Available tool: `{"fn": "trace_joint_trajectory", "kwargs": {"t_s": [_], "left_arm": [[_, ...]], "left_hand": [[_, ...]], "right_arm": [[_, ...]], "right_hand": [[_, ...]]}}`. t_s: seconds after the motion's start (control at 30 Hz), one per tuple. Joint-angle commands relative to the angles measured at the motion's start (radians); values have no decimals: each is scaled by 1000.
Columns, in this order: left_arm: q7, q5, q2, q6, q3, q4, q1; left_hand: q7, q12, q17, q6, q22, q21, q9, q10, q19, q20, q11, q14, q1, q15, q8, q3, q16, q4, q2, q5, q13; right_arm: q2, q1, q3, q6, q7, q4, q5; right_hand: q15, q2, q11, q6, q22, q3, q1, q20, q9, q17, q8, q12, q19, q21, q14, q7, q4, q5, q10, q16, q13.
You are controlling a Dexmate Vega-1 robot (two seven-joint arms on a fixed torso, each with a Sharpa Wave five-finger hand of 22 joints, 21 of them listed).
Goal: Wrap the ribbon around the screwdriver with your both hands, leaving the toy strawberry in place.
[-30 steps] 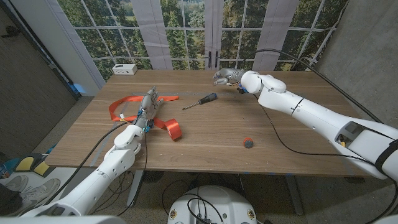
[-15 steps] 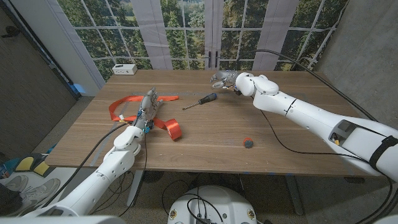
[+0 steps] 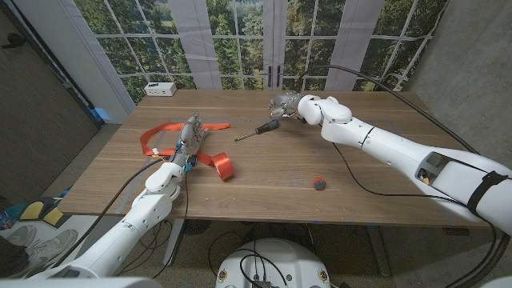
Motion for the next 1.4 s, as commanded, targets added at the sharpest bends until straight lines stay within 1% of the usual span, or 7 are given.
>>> {"fn": "trace_joint_trajectory", "kwargs": {"t_s": [0.03,0.43,0.93,1.0,1.17,1.33,1.4], "left_arm": [[-7,-5,-4,1,-2,19,-8],[-10,-12,-3,9,-5,28,-11],[-16,-11,-7,19,1,43,-28],[-28,-15,-5,22,2,46,-31],[-19,-14,-6,25,2,43,-28],[-12,-12,-4,26,1,36,-24],[-11,-11,-3,26,1,34,-23]], "left_hand": [[-4,0,4,-101,6,-4,4,-170,-162,8,9,-169,1,8,-2,2,-1,-6,-7,-4,3],[-4,-1,4,-100,6,-6,4,-171,-160,6,7,-169,-1,7,-3,1,-1,-6,-7,-4,3],[-4,-2,4,-101,6,-9,4,-171,-159,5,8,-172,-3,8,-3,1,-2,-6,-7,-4,4],[-4,-2,4,-100,6,-9,4,-171,-159,4,8,-171,-3,8,-3,1,-2,-7,-7,-4,4],[-4,-2,4,-101,6,-11,4,-171,-159,5,7,-171,-4,7,-3,1,-2,-6,-7,-4,4],[-4,-2,4,-101,6,-11,4,-172,-158,5,6,-171,-5,8,-3,0,-1,-6,-7,-4,4],[-5,-2,4,-100,6,-12,4,-172,-158,5,8,-172,-5,7,-3,0,-2,-6,-8,-4,4]], "right_arm": [[34,18,-28,16,21,50,-33],[73,43,-55,48,28,131,-39],[102,61,-93,63,34,202,-51],[109,66,-95,60,48,214,-45],[112,70,-107,63,31,230,-57],[120,77,-134,47,23,250,-92],[122,77,-140,42,19,255,-101]], "right_hand": [[-11,1,-4,11,2,3,16,-2,5,5,1,0,10,-3,9,-1,1,-3,9,5,3],[-11,1,-4,14,2,3,21,-4,5,6,0,-1,12,-6,10,-3,2,-3,11,6,3],[-13,1,-4,22,2,4,30,-5,6,7,-1,0,16,-9,12,-5,1,-2,22,7,3],[-15,1,-9,25,2,5,32,-5,6,8,-1,-1,17,-9,13,-4,1,-2,21,8,3],[-16,1,-10,32,2,5,36,-7,6,8,0,1,20,-10,18,-4,0,-1,27,10,3],[-25,1,-14,41,2,18,65,-10,6,4,-1,3,34,-9,38,-12,-13,3,40,15,3],[-30,3,-25,56,2,26,85,-15,6,3,2,4,41,-9,43,-17,-20,5,50,15,3]]}}
